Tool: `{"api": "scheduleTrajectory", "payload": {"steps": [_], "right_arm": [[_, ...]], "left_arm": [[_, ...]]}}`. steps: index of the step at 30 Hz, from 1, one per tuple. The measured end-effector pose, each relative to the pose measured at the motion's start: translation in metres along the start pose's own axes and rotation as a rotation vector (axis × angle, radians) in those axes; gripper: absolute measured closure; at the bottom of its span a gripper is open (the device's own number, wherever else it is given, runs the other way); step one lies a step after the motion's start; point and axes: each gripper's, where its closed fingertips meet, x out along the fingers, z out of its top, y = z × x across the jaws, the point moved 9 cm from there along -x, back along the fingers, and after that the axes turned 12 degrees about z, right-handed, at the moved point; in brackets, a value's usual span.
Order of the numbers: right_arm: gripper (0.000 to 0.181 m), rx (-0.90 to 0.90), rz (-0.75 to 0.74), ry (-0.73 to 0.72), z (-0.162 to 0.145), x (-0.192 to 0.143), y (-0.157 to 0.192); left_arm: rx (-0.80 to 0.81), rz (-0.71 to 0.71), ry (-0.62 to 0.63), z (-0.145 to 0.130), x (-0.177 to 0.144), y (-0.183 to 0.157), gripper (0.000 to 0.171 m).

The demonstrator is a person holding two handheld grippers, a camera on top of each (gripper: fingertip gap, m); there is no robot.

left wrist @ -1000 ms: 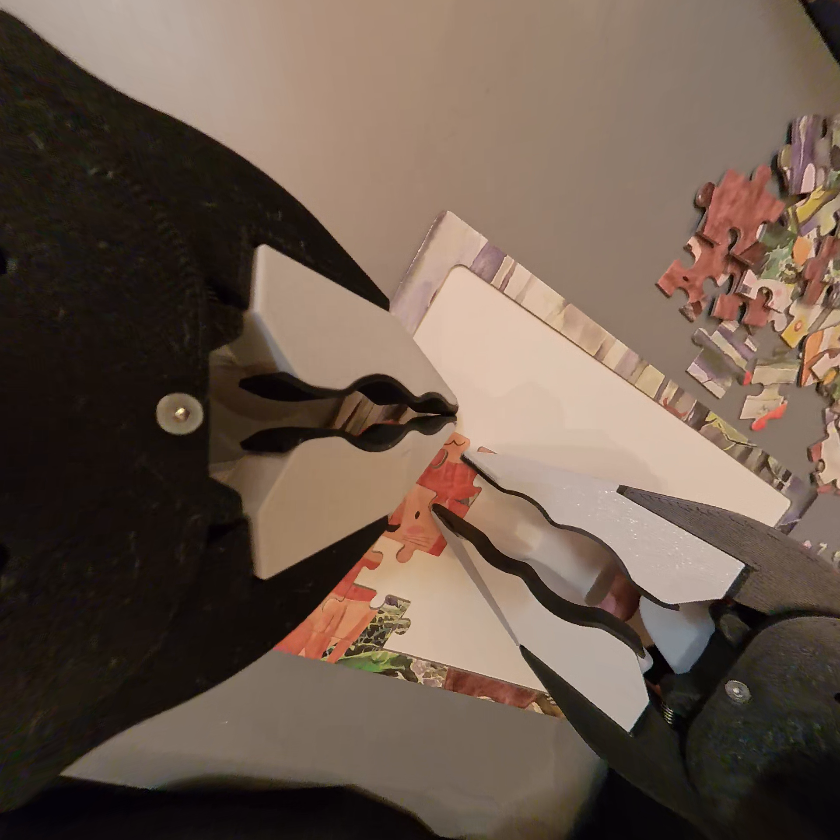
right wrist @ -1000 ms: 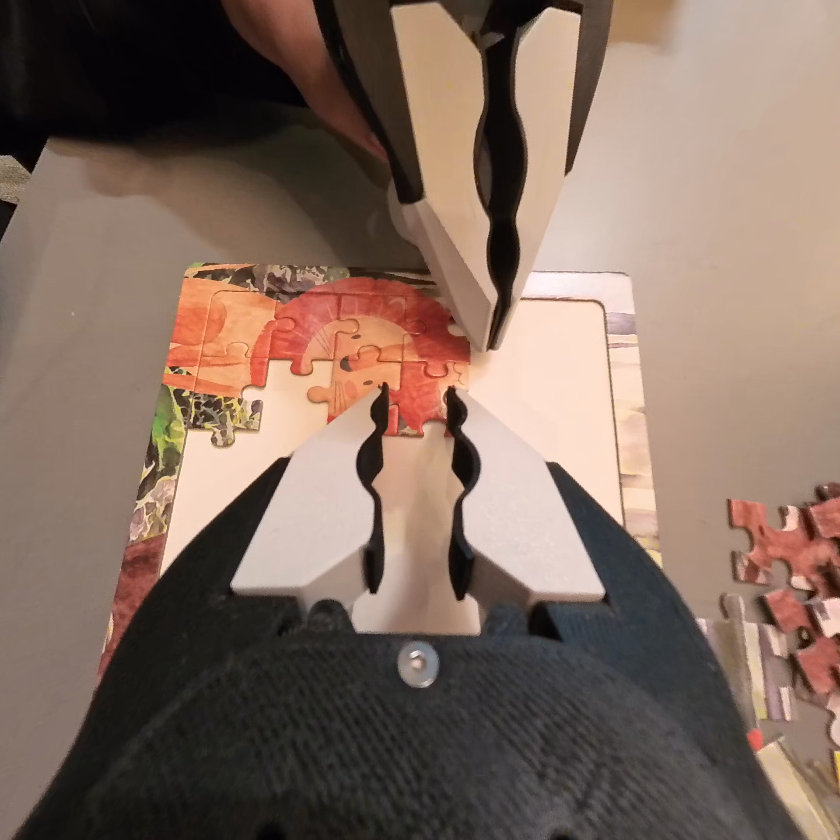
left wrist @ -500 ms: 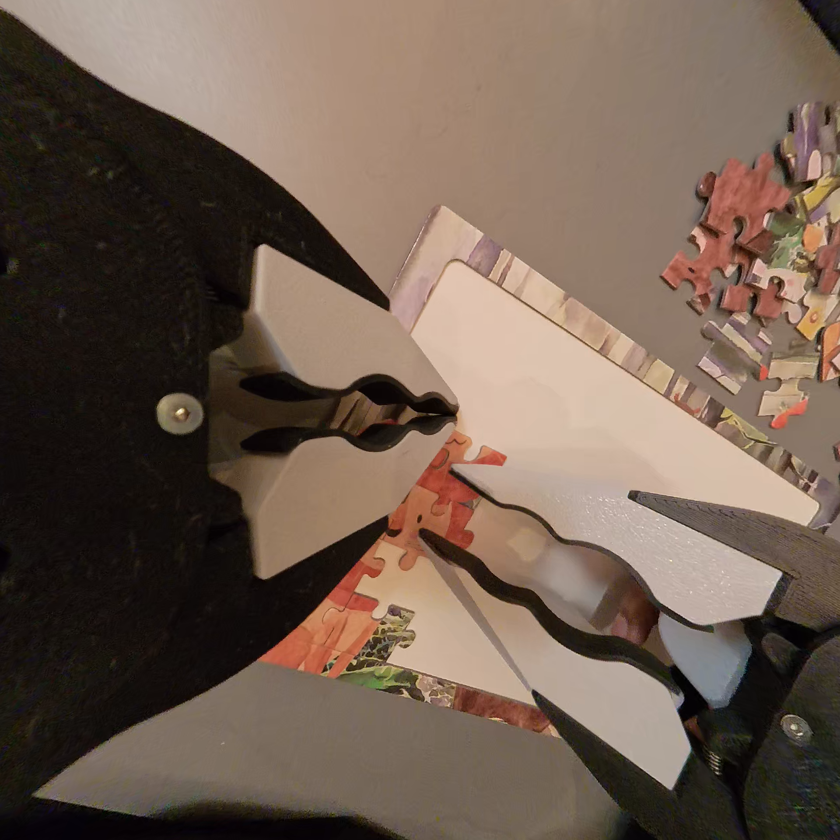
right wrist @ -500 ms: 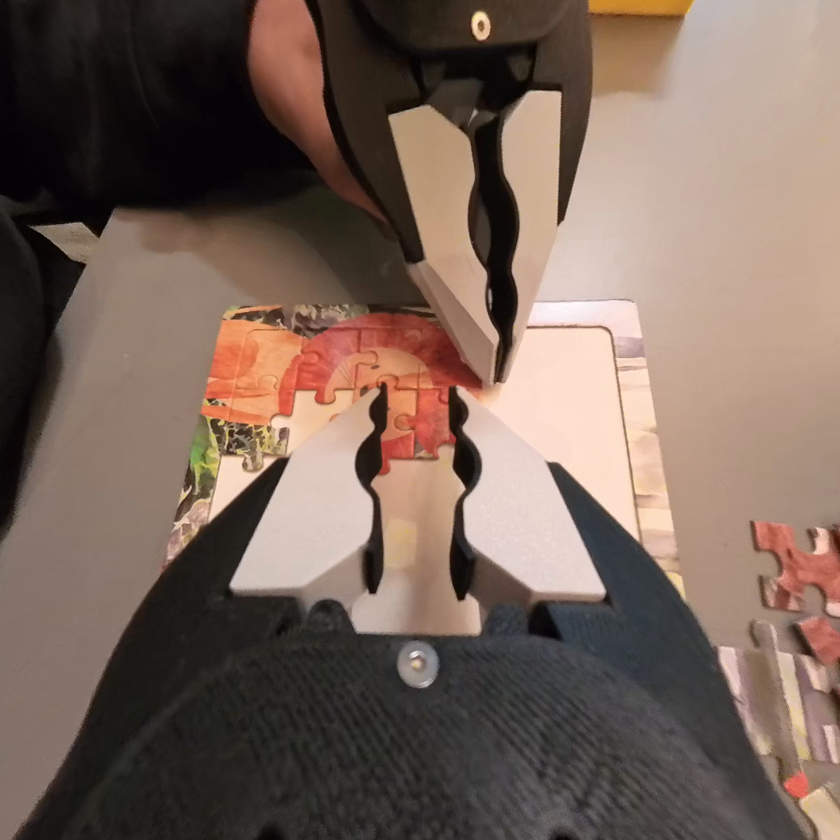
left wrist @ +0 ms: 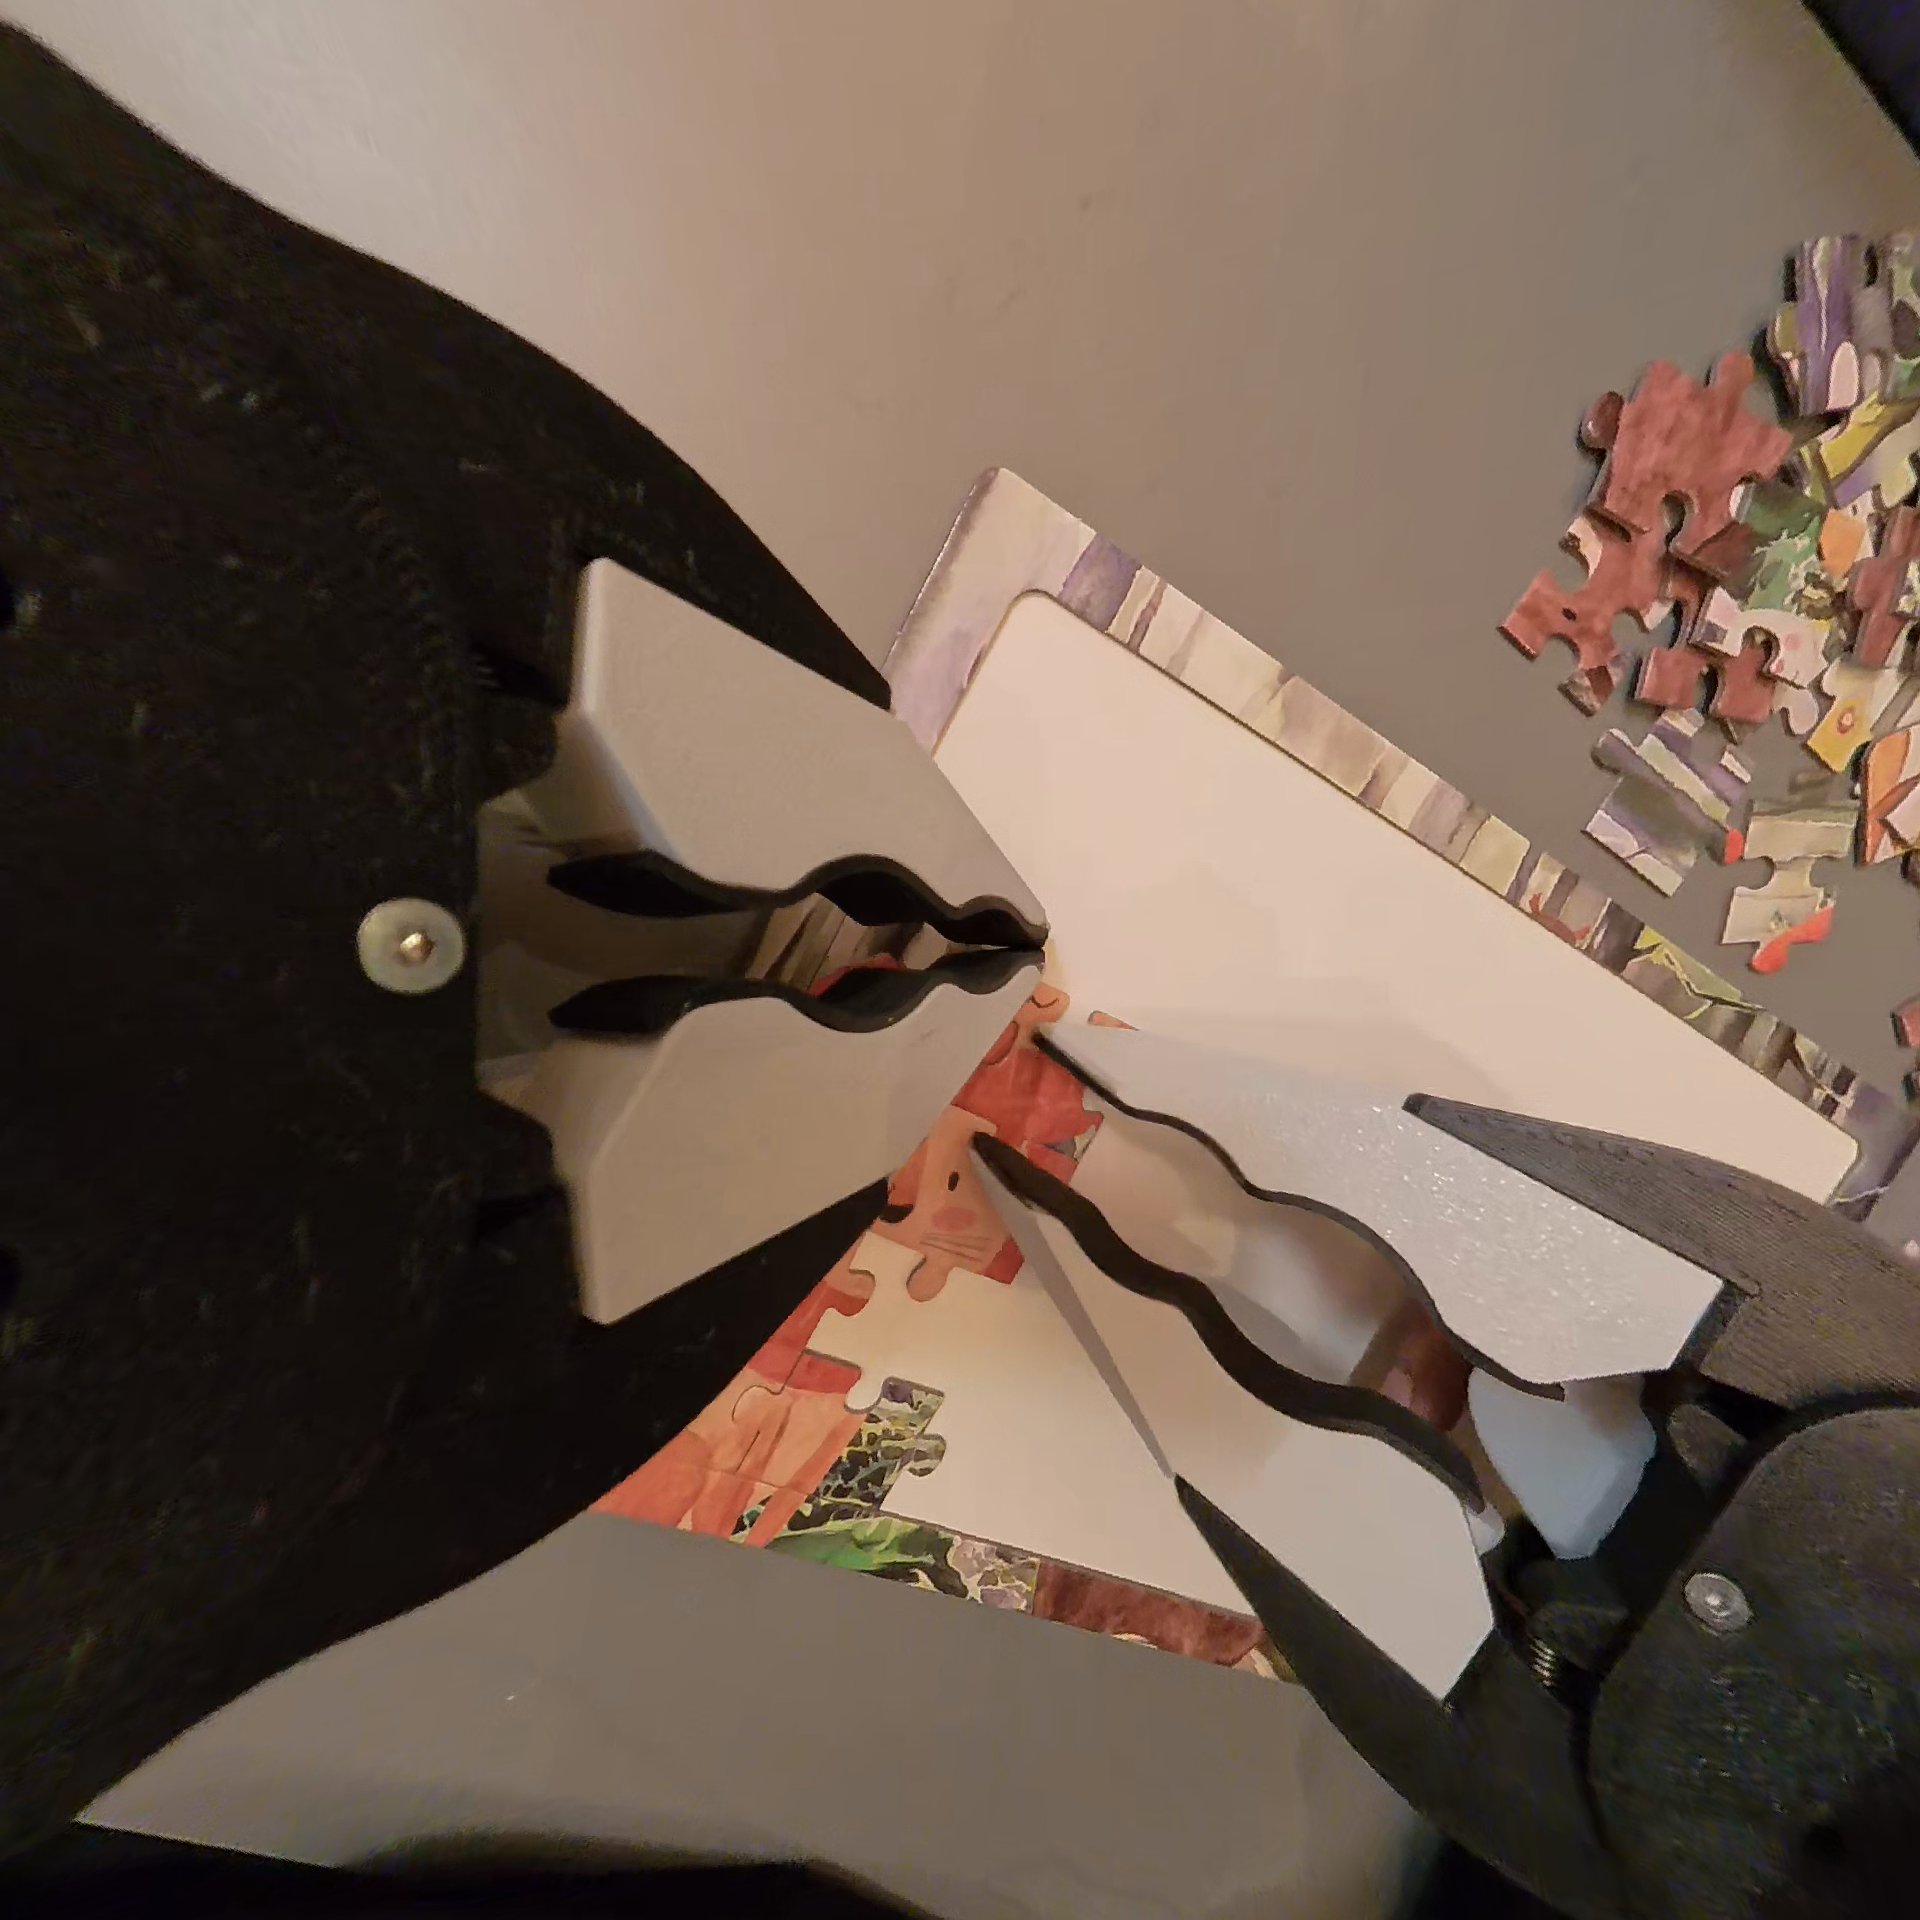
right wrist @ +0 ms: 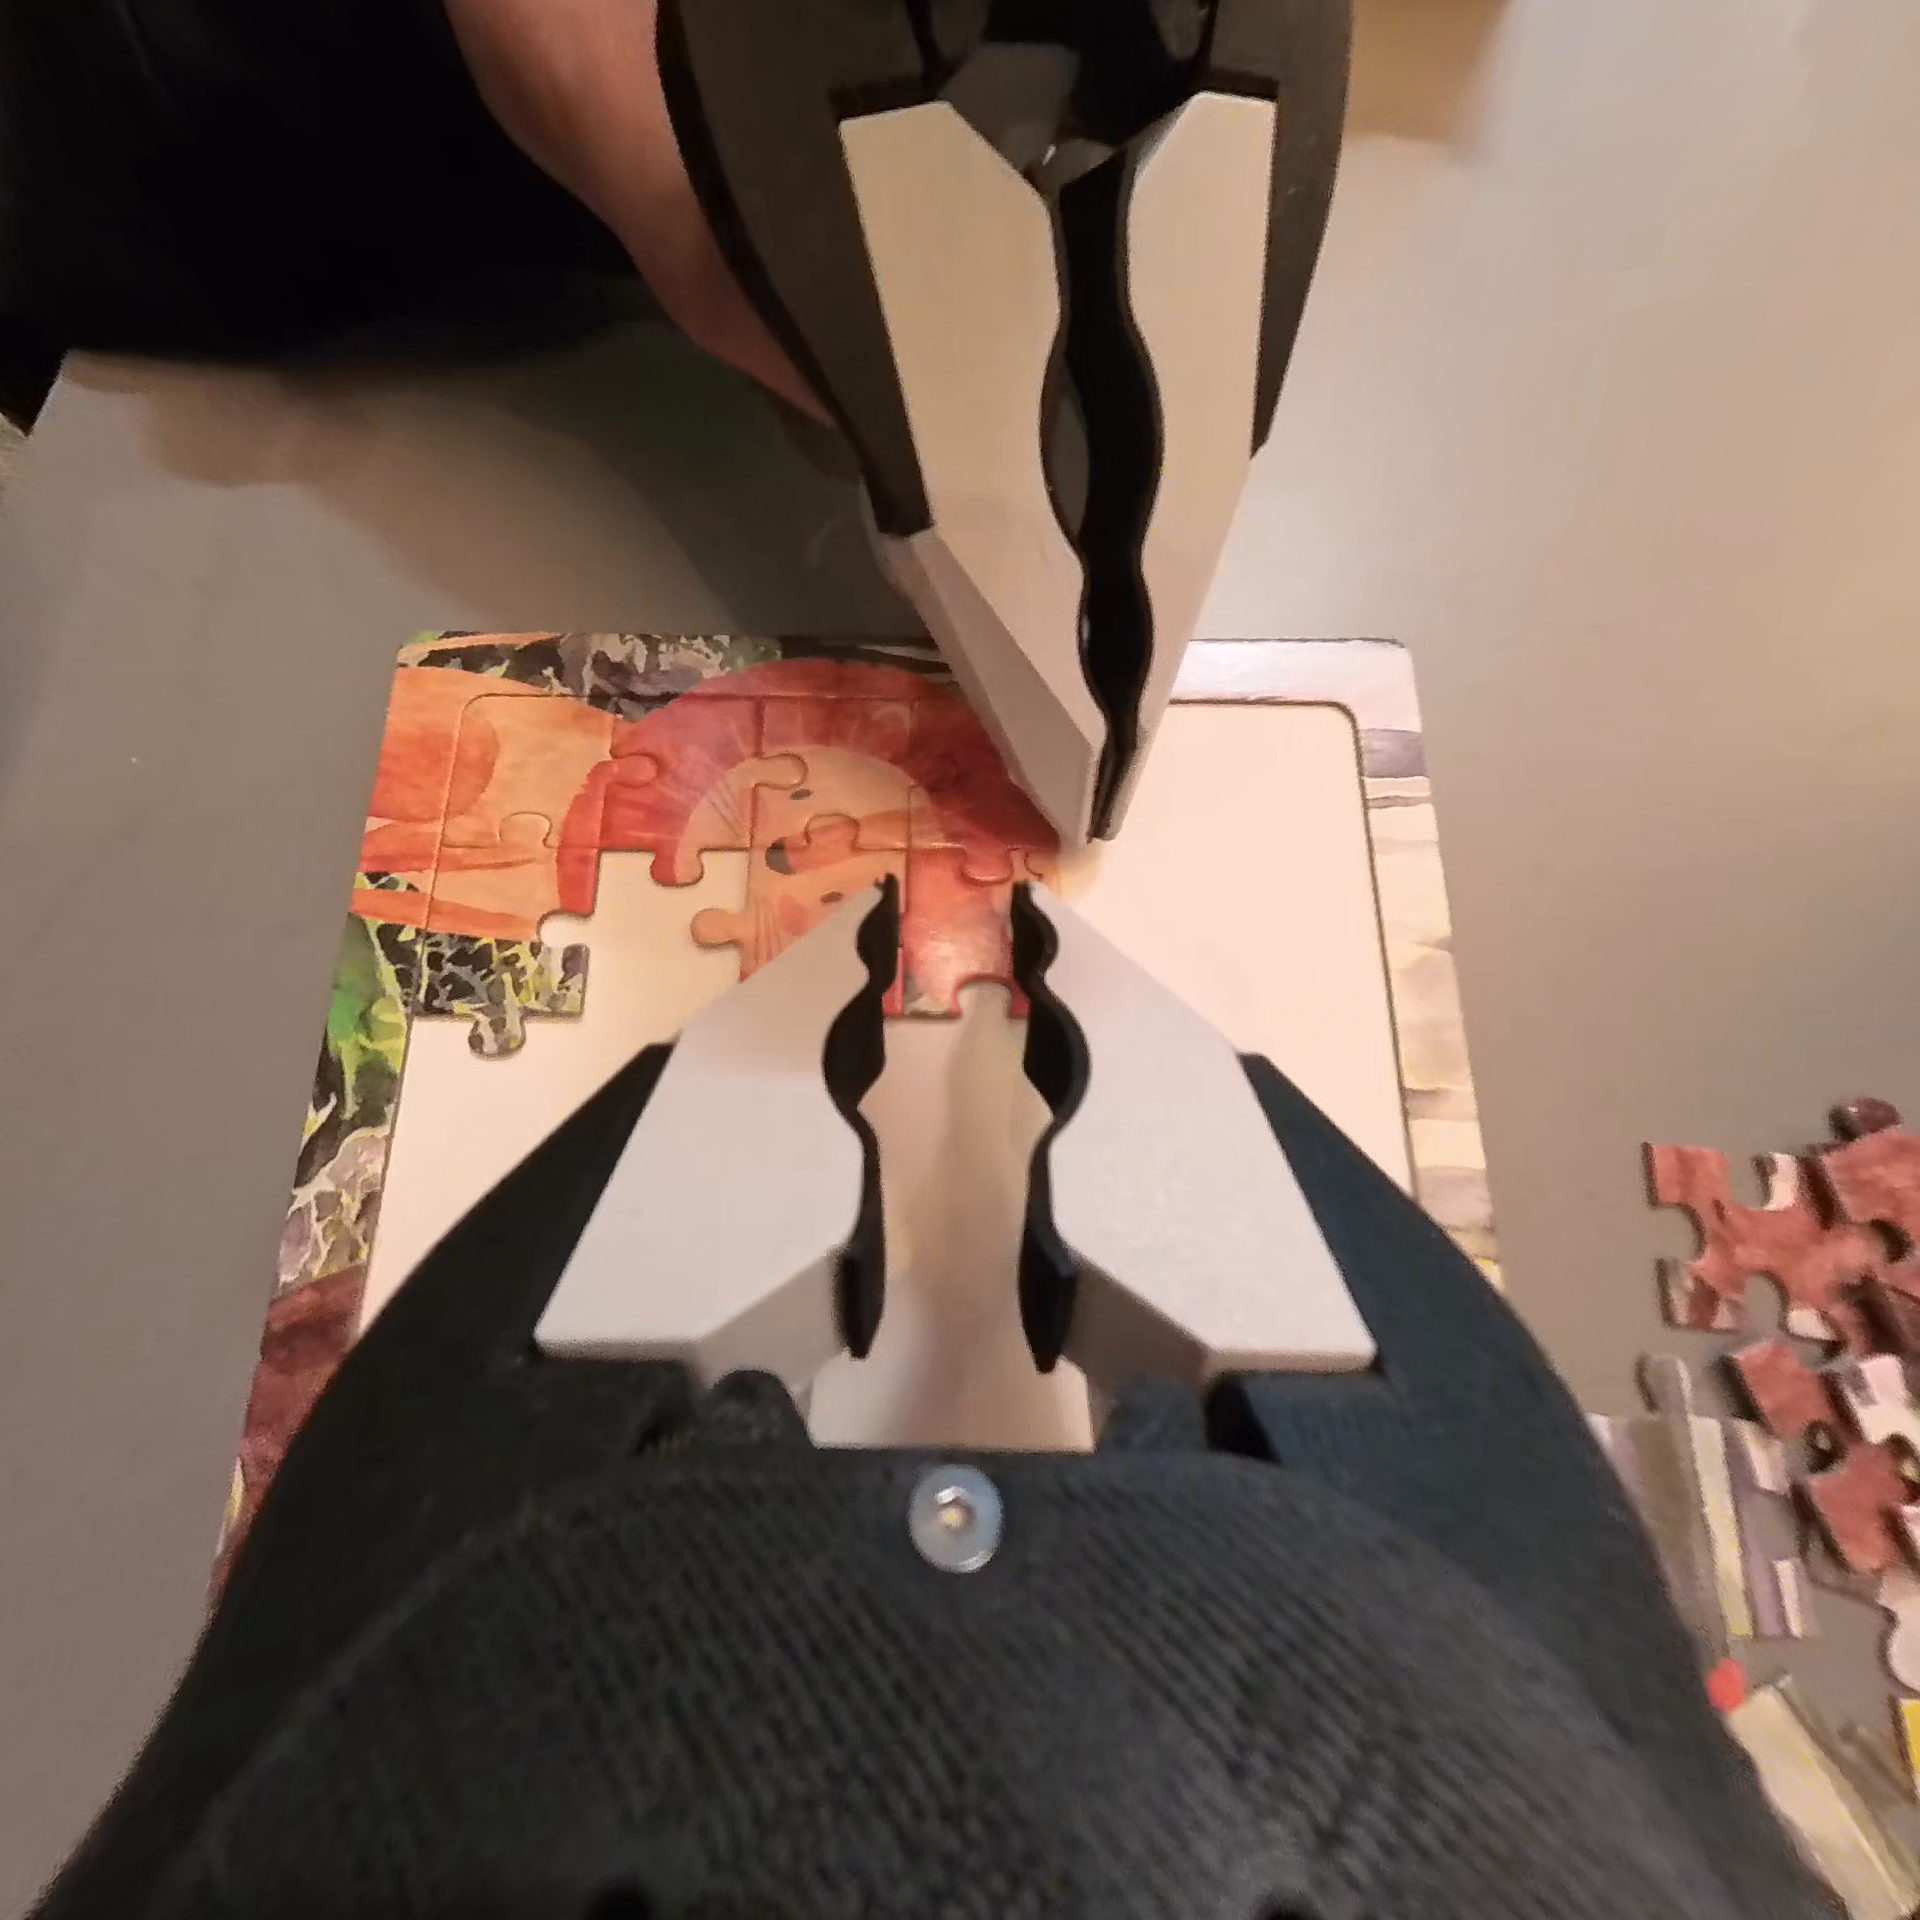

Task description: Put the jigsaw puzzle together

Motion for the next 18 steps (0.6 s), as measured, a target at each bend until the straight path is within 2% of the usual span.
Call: {"api": "scheduleTrajectory", "payload": {"steps": [7, 13, 16, 18], "right_arm": [[0.181, 0.008, 0.023, -0.071, -0.005, -0.011, 0.001], [0.181, -0.028, 0.008, -0.001, -0.006, -0.005, 0.006], [0.177, -0.058, 0.104, -0.068, 0.000, -0.007, 0.017], [0.177, -0.061, 0.135, -0.049, 0.000, -0.003, 0.021]], "left_arm": [[0.042, -0.047, -0.023, 0.002, -0.001, -0.008, 0.171], [0.087, -0.053, 0.021, -0.001, 0.004, -0.014, 0.171], [0.075, -0.061, 0.021, -0.001, 0.004, -0.014, 0.171], [0.066, -0.070, 0.023, -0.001, 0.004, -0.013, 0.171]]}}
